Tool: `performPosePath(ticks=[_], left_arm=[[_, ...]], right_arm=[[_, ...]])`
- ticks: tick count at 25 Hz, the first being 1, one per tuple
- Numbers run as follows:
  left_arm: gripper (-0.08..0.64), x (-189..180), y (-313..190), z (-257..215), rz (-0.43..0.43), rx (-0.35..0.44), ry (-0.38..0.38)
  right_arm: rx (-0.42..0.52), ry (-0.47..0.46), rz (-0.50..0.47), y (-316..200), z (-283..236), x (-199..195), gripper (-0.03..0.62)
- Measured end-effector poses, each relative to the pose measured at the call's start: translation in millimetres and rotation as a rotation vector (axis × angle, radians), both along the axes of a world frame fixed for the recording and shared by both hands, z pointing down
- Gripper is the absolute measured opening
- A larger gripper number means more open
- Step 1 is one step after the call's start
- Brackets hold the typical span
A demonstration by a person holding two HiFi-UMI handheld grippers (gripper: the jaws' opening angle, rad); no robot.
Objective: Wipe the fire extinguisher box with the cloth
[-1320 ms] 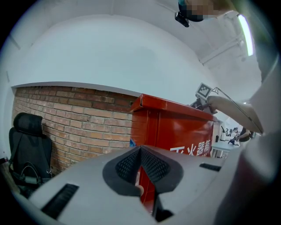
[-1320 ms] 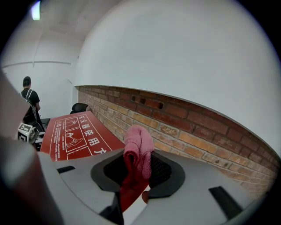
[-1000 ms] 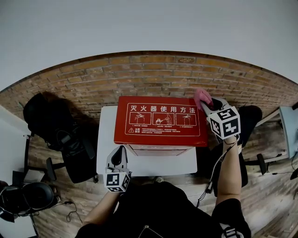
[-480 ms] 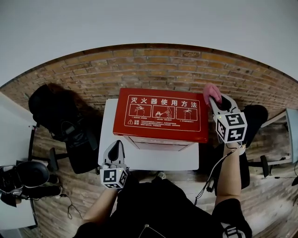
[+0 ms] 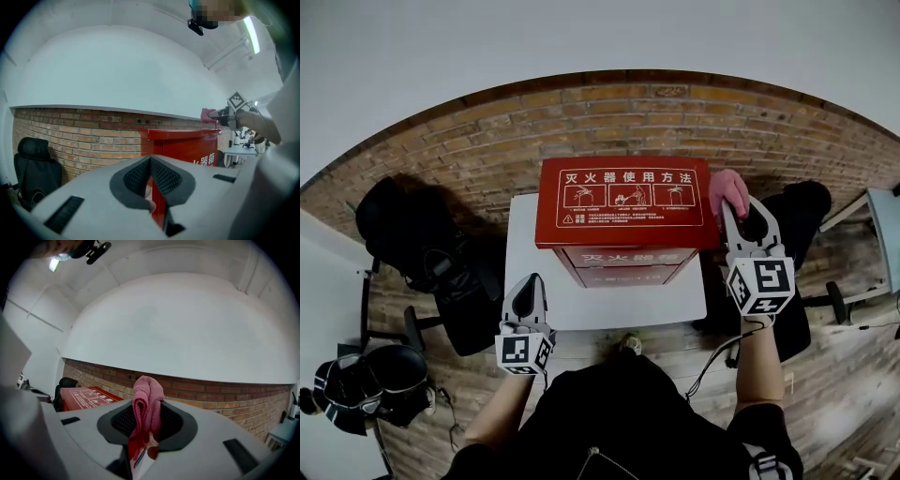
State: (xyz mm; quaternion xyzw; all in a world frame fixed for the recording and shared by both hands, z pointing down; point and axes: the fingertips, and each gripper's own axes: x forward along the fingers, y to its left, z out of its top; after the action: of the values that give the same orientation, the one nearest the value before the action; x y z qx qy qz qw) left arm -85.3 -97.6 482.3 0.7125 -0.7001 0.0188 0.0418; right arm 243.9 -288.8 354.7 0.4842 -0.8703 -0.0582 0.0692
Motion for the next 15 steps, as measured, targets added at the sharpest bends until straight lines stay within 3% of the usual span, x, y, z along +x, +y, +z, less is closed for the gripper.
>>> performPosePath(ticks=[4, 8, 15], left_arm=[[0.021, 1, 25, -15, 0.076, 0.024, -0.028], [0.021, -10, 59, -23, 0.128, 0.041, -0.038], [0.020, -23, 113, -31, 0.209, 0.090, 0.000]], right_arm=[[0.050, -0.019, 0.027, 62, -7, -14, 0.117], [0.109, 0.034, -0.005, 128, -8, -52, 0.117], [0.034, -0.022, 0.012, 219, 20, -93, 0.117]])
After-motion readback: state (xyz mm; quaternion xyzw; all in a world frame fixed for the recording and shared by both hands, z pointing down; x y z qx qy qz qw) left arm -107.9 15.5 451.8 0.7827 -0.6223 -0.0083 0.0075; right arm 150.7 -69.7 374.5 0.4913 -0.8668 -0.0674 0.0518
